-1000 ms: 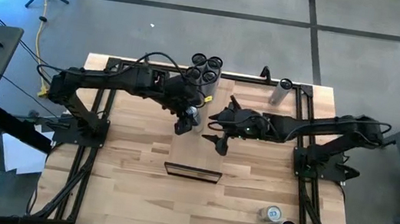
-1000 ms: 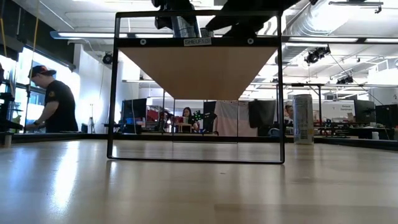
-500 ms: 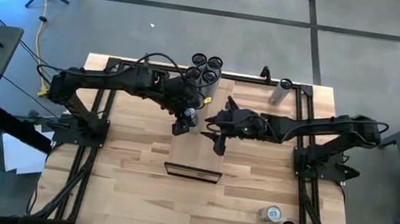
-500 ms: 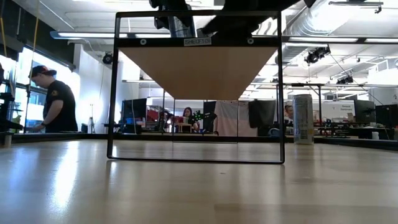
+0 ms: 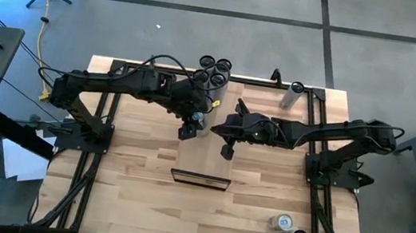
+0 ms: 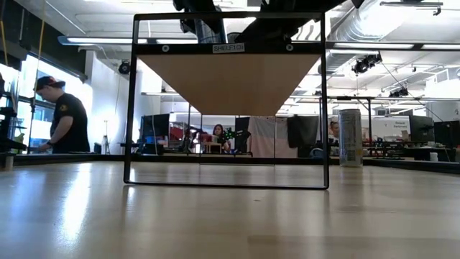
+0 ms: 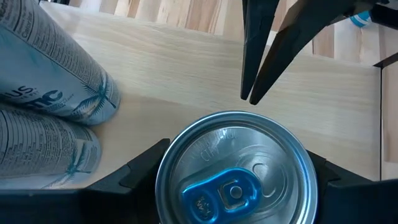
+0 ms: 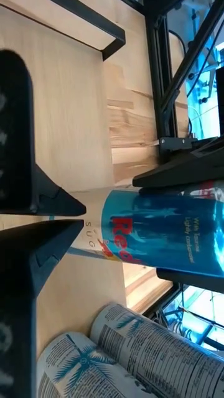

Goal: Place canned beverage on shelf
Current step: Put the top blue soda can on the shelf

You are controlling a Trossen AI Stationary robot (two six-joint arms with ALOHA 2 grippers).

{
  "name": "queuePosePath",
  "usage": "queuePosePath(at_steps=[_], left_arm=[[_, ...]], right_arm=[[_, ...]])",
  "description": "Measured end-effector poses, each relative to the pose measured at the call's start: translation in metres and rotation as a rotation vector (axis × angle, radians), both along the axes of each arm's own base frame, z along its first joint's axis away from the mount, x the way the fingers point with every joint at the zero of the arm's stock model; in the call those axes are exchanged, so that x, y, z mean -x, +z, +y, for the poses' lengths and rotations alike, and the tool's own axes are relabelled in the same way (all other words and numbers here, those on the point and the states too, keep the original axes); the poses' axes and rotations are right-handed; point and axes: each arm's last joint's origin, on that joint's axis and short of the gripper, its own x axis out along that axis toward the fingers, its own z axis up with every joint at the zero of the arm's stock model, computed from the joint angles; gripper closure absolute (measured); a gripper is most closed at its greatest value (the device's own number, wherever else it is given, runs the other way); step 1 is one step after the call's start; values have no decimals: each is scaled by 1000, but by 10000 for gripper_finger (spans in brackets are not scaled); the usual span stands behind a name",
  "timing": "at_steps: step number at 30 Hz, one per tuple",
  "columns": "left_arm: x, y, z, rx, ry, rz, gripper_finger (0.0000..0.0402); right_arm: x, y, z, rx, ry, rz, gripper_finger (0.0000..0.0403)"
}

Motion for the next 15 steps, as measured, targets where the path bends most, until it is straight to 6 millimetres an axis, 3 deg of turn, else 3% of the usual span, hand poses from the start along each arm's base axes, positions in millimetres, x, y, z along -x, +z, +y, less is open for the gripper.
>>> queuePosePath(at_steps=[15], left_arm=[[0, 0, 0, -1, -2, -1, 164]], right_arm=[[0, 0, 0, -11, -2, -6, 402]])
